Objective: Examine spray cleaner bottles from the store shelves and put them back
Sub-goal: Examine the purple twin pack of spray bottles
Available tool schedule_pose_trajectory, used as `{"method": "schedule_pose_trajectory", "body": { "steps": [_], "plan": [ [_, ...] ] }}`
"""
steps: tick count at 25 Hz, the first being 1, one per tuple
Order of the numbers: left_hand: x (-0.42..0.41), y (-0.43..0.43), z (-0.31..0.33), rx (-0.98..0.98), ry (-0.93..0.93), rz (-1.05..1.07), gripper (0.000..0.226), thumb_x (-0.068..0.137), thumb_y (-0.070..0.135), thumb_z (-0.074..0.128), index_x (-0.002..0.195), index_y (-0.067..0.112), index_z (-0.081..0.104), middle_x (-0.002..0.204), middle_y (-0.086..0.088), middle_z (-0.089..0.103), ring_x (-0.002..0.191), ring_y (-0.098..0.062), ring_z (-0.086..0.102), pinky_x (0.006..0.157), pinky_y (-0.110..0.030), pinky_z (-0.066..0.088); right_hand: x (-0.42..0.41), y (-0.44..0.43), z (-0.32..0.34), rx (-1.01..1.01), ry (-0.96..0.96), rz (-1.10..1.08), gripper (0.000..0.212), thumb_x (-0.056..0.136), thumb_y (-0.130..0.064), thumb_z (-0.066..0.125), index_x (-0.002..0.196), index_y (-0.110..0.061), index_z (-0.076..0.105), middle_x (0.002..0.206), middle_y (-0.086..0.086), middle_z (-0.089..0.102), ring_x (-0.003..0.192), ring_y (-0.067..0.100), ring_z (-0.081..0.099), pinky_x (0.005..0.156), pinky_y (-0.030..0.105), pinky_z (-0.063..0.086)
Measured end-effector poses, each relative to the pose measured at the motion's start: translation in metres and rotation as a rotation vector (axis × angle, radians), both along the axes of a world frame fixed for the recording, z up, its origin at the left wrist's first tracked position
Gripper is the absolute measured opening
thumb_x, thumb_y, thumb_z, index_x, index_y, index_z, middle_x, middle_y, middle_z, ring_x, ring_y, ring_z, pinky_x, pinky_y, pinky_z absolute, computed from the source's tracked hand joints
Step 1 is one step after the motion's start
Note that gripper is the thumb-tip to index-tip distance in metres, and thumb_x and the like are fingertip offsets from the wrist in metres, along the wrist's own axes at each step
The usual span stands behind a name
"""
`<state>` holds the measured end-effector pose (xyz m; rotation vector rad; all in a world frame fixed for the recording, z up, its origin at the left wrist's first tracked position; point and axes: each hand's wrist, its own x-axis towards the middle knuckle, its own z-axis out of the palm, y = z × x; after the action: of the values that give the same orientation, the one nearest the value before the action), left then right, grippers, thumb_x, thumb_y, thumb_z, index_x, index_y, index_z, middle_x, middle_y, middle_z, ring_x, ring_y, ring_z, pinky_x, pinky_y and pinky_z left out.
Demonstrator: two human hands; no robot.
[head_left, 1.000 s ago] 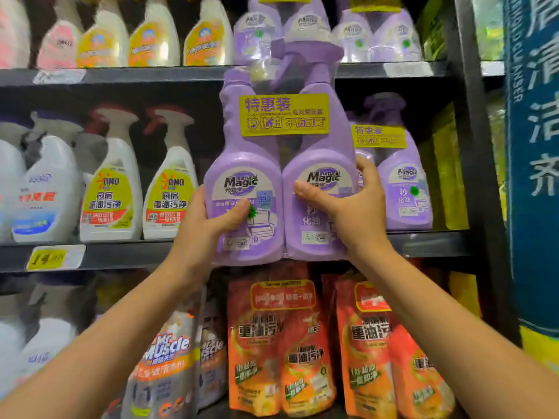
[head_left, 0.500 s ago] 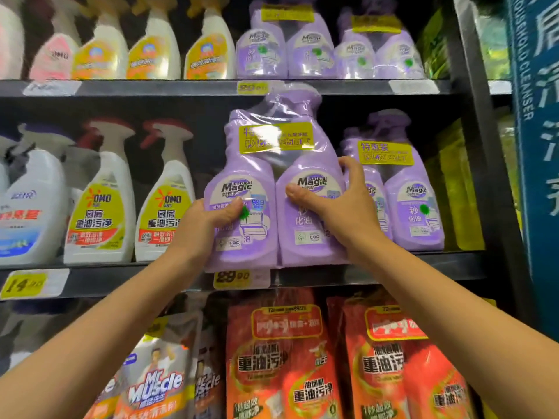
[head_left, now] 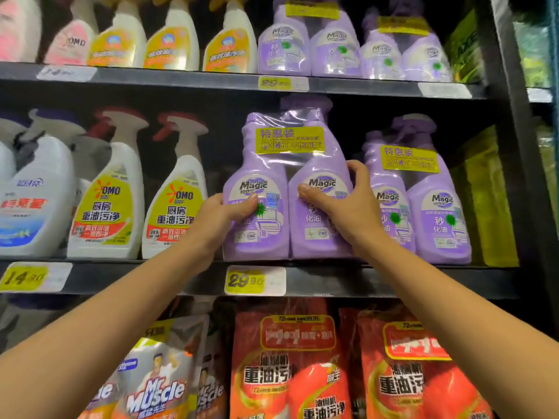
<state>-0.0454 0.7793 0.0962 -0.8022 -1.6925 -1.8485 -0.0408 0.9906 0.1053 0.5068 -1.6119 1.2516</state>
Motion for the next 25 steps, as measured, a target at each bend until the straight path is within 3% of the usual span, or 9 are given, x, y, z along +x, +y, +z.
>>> {"method": "schedule_pose_trajectory", "body": {
  "steps": [3,6,10,12,15,18,21,23,25],
  "plan": [
    [-0.016,-0.005,-0.003,0.016,0.017,0.012,0.040,0.061,0.033,0.074,0.094,0.011,0.068,0.081,-0.005,0.077,0.071,-0.018,0.074,0.056,-0.025,0.057,-0.014,-0.008,-0.005,0.063,0.068,-0.139,0.085,0.064,-0.056,0.080,0.131,-0.022,0.040,0.110,-0.005,0.063,0.095,0.013,0.062,0.085,0.031,0.051],
    [-0.029,-0.008,-0.006,0.010,0.051,0.088,0.043,0.071,0.028,0.075,0.108,0.008,0.065,0.093,-0.009,0.075,0.080,-0.021,0.073,0.064,-0.030,0.058,-0.030,-0.017,-0.007,0.123,0.095,-0.236,0.091,0.074,-0.048,0.077,0.140,-0.005,0.034,0.129,0.013,0.046,0.117,0.025,0.046,0.089,0.017,0.031],
    [-0.036,-0.011,-0.012,-0.099,0.202,0.386,0.035,0.078,0.025,0.076,0.108,0.010,0.064,0.100,-0.006,0.073,0.089,-0.021,0.070,0.076,-0.035,0.057,-0.042,-0.023,-0.006,0.206,0.038,-0.284,0.102,0.077,-0.048,0.074,0.148,-0.001,0.019,0.140,0.017,0.034,0.130,0.031,0.034,0.108,0.033,0.028],
    [-0.036,-0.011,-0.014,-0.168,0.293,0.549,0.035,0.078,0.032,0.076,0.104,0.012,0.063,0.096,0.000,0.071,0.083,-0.014,0.067,0.070,-0.021,0.052,-0.043,-0.023,-0.006,0.237,0.003,-0.326,0.105,0.076,-0.053,0.072,0.148,-0.002,0.017,0.143,0.017,0.033,0.133,0.033,0.033,0.109,0.043,0.030],
    [-0.031,-0.005,-0.017,-0.221,0.360,0.695,0.036,0.080,0.036,0.073,0.104,0.011,0.061,0.091,0.005,0.065,0.071,0.000,0.056,0.054,-0.002,0.039,-0.038,-0.024,-0.006,0.273,-0.061,-0.360,0.105,0.079,-0.057,0.066,0.150,-0.002,0.011,0.149,0.017,0.031,0.136,0.033,0.032,0.109,0.044,0.032],
    [-0.027,-0.004,-0.020,-0.238,0.363,0.732,0.038,0.083,0.039,0.069,0.107,0.012,0.058,0.096,0.003,0.065,0.075,-0.009,0.057,0.053,-0.007,0.038,-0.026,-0.022,-0.014,0.379,-0.012,-0.431,0.086,0.089,-0.048,0.061,0.147,0.001,0.021,0.148,0.017,0.033,0.133,0.035,0.033,0.108,0.039,0.030],
    [-0.027,-0.003,-0.024,-0.217,0.396,0.769,0.043,0.081,0.043,0.070,0.109,0.012,0.057,0.103,-0.002,0.068,0.086,-0.018,0.063,0.063,-0.021,0.043,-0.004,0.000,-0.030,0.440,0.371,-0.496,0.043,0.090,-0.025,0.062,0.124,0.001,0.052,0.125,0.017,0.054,0.114,0.033,0.046,0.096,0.029,0.032],
    [-0.026,-0.001,-0.025,-0.207,0.414,0.820,0.050,0.080,0.043,0.070,0.116,0.012,0.055,0.108,-0.005,0.067,0.091,-0.021,0.062,0.065,-0.024,0.042,0.005,0.036,-0.030,0.326,0.496,-0.593,0.035,0.087,-0.018,0.059,0.115,0.002,0.056,0.116,0.019,0.057,0.109,0.033,0.049,0.094,0.030,0.033],
    [-0.026,0.001,-0.025,-0.210,0.425,0.859,0.056,0.081,0.043,0.070,0.123,0.011,0.052,0.111,-0.006,0.066,0.094,-0.020,0.061,0.066,-0.024,0.040,0.007,0.082,-0.020,0.134,0.368,-0.698,0.038,0.087,-0.016,0.060,0.119,0.003,0.053,0.118,0.023,0.054,0.111,0.038,0.047,0.096,0.036,0.032]
  ]
}}
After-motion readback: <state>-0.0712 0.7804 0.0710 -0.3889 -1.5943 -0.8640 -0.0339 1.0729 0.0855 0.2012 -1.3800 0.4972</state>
